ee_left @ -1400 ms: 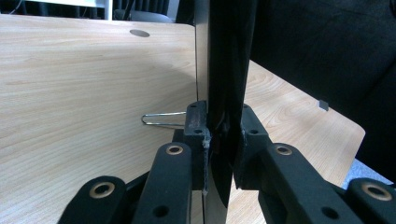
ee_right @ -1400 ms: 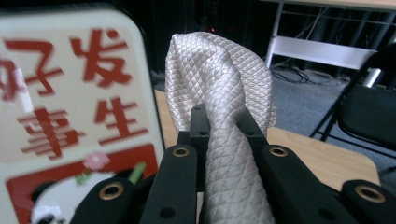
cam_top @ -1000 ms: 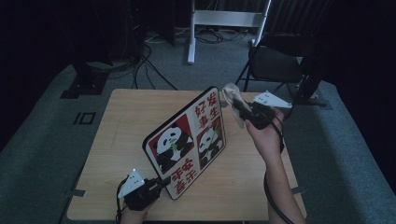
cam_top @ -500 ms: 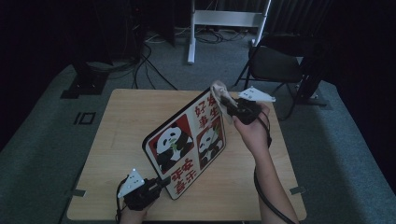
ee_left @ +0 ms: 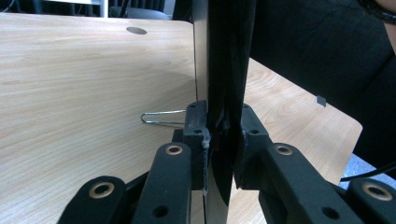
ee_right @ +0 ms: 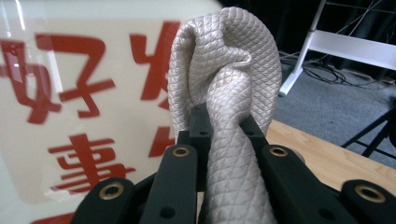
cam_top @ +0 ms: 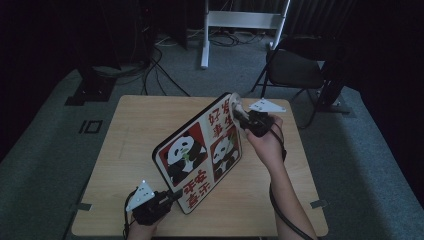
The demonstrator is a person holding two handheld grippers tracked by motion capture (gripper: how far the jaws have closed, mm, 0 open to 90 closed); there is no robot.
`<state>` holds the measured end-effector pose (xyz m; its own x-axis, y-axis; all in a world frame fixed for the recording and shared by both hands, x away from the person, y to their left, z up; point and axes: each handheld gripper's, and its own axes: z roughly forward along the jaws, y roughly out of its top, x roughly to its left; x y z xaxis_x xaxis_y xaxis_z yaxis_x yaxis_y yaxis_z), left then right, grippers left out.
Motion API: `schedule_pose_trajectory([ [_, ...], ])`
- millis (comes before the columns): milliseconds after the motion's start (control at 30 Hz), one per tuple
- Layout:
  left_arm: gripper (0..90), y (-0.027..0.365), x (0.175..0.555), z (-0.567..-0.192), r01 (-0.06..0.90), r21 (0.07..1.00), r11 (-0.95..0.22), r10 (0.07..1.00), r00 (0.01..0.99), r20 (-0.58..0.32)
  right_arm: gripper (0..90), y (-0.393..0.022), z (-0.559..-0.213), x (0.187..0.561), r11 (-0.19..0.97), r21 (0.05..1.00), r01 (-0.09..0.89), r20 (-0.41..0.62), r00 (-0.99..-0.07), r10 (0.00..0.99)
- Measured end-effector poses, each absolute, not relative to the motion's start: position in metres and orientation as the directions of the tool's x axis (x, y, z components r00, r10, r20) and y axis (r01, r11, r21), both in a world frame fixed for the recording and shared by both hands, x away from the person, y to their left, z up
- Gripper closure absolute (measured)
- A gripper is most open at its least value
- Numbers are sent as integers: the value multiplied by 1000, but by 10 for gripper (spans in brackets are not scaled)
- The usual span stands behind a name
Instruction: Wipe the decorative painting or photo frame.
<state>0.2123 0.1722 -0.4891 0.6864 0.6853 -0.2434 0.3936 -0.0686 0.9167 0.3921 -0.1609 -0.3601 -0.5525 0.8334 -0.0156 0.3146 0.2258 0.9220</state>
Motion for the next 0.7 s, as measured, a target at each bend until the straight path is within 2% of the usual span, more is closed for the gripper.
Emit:
schedule_pose_trajectory([
  [700,783,170,211,-489,389,917,-84,682,693,-232,815,-168,-397,393,253,885,390,1,-546,838],
])
